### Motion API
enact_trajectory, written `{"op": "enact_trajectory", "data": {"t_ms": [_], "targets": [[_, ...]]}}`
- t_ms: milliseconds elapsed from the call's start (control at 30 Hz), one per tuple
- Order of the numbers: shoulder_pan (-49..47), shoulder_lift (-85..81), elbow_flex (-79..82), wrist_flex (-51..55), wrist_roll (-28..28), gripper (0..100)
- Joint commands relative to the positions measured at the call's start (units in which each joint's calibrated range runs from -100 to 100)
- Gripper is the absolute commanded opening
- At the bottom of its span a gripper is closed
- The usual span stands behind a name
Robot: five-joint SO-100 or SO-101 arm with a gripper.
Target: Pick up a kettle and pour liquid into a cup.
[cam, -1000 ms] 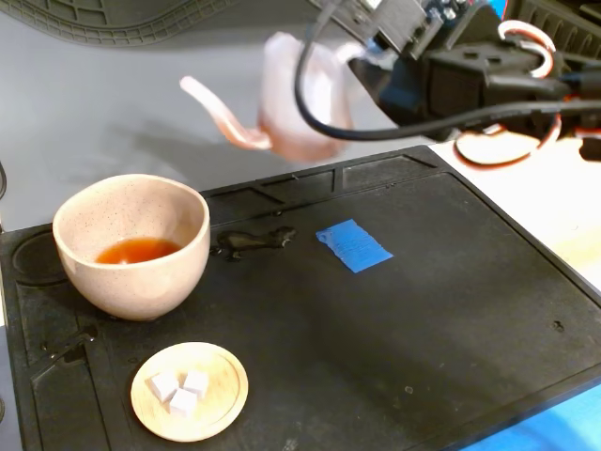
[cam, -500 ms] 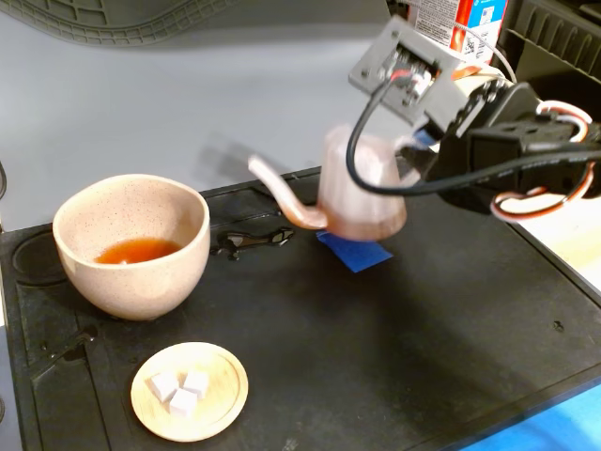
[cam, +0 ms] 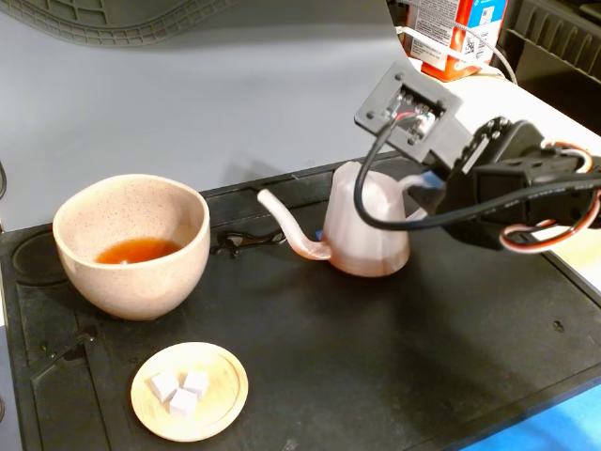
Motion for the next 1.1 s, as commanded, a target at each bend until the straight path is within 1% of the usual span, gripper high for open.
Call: {"op": "enact_trajectory", "data": {"t_ms": [0, 167, 700, 800, 1067], "targets": [[-0.5, 1.2, -1.1, -0.8, -2.4, 1], [-1.0, 2.2, -4.6, -0.9, -2.9, 1], [-1.0, 1.4, -4.9, -1.0, -2.3, 1], [-0.7, 1.4, -6.5, -1.0, 0.7, 1], [-0.8, 1.5, -7.2, -1.0, 0.7, 1]]}}
